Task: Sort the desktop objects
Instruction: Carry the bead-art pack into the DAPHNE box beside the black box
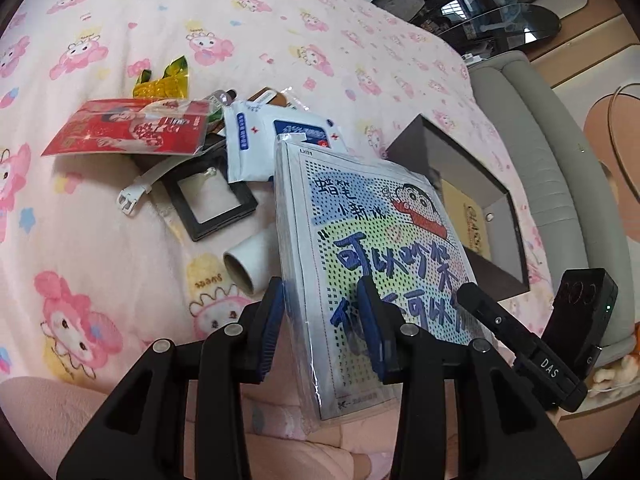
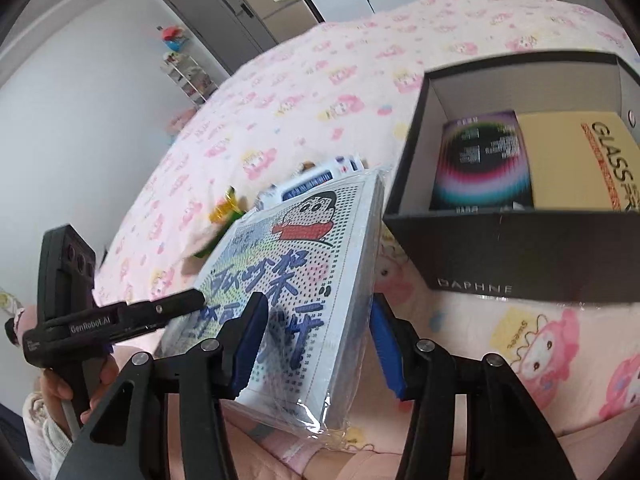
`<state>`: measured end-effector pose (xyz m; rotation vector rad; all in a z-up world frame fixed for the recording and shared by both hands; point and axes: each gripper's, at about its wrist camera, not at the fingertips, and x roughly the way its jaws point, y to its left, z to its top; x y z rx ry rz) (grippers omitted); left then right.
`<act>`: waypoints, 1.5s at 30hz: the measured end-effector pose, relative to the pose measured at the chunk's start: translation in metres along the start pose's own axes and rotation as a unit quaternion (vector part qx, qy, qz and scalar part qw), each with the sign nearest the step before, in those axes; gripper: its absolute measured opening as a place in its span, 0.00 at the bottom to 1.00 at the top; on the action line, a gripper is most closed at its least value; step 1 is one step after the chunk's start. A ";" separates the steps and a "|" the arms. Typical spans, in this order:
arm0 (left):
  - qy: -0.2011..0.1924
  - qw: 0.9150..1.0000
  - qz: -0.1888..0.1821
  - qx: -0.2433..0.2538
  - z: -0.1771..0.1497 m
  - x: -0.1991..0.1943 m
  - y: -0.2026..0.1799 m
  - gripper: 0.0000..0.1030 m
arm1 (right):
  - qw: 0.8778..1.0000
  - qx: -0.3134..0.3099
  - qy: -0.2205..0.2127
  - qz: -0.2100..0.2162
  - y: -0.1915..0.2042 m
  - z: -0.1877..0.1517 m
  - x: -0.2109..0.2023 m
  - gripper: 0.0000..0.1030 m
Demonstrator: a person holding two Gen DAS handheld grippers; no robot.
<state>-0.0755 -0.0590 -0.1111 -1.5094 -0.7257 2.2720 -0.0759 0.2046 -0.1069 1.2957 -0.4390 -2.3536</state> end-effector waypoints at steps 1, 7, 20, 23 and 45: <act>-0.004 1.000 -0.004 0.004 0.001 -0.004 -0.004 0.36 | 1.000 -0.003 -0.007 -0.001 0.000 0.004 -0.004 0.46; -0.013 0.998 -0.028 0.050 0.023 -0.002 -0.054 0.36 | 0.998 -0.014 -0.052 -0.013 -0.006 0.030 -0.031 0.46; 0.058 0.990 -0.056 0.112 0.068 0.132 -0.167 0.36 | 0.988 0.054 -0.093 -0.107 -0.115 0.070 -0.074 0.46; 0.078 0.990 -0.046 0.111 0.071 0.162 -0.176 0.36 | 0.985 0.073 -0.082 -0.132 -0.138 0.074 -0.066 0.46; 0.092 0.982 0.092 0.135 0.078 0.227 -0.214 0.34 | 0.964 0.060 -0.066 -0.249 -0.161 0.083 -0.053 0.47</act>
